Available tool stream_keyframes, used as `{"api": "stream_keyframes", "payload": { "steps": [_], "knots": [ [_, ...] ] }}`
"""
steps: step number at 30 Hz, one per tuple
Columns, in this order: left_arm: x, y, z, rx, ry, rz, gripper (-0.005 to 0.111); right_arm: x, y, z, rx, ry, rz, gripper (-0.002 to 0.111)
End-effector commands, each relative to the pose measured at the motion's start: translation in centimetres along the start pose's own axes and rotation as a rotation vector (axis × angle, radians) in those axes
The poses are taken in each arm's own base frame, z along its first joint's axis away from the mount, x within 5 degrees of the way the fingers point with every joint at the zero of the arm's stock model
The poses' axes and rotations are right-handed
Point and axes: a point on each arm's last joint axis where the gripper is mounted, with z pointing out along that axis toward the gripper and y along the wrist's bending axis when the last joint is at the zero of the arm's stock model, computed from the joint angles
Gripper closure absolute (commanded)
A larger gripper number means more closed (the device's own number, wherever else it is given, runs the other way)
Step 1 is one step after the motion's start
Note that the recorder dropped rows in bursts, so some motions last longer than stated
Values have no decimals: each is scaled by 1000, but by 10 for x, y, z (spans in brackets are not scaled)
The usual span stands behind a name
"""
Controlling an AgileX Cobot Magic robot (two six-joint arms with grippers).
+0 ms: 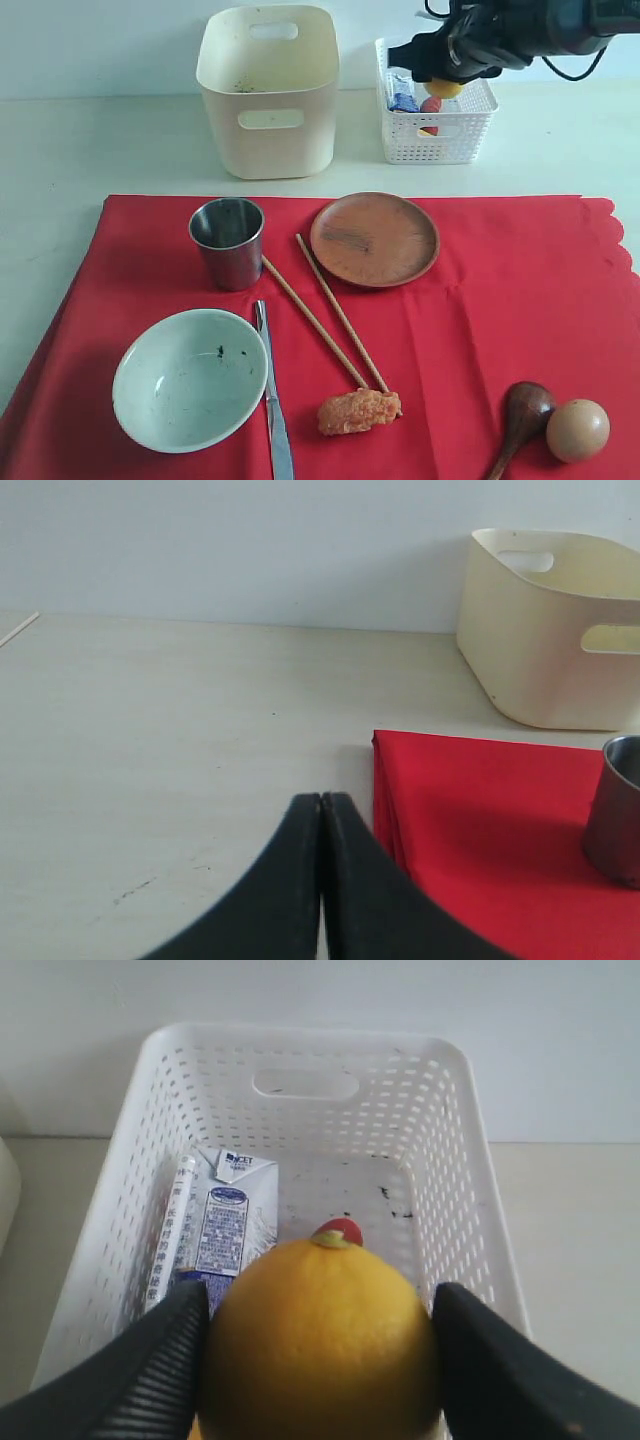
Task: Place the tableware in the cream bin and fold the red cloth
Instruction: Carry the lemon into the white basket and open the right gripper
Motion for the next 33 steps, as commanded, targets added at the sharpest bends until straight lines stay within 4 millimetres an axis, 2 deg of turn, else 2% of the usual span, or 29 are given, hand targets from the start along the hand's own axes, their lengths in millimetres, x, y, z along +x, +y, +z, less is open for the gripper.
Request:
{"api": "stream_keyframes", "payload": {
  "steps": [1, 15, 28, 30, 33],
  "knots": [
    [0, 0, 0, 7, 1, 0, 106, -3, 1, 3, -27, -20, 4, 108],
    [0, 0, 0, 7, 1, 0, 106, 6, 2, 10, -26, 5, 12, 108],
    [0, 0, 0, 7, 1, 0, 106, 6, 2, 10, -34, 4, 26, 108],
    [0, 0, 0, 7, 1, 0, 106, 6, 2, 10, -34, 5, 81, 101],
    [0, 0, 0, 7, 1, 0, 106, 6, 2, 10, -26, 10, 137, 77]
  ]
}}
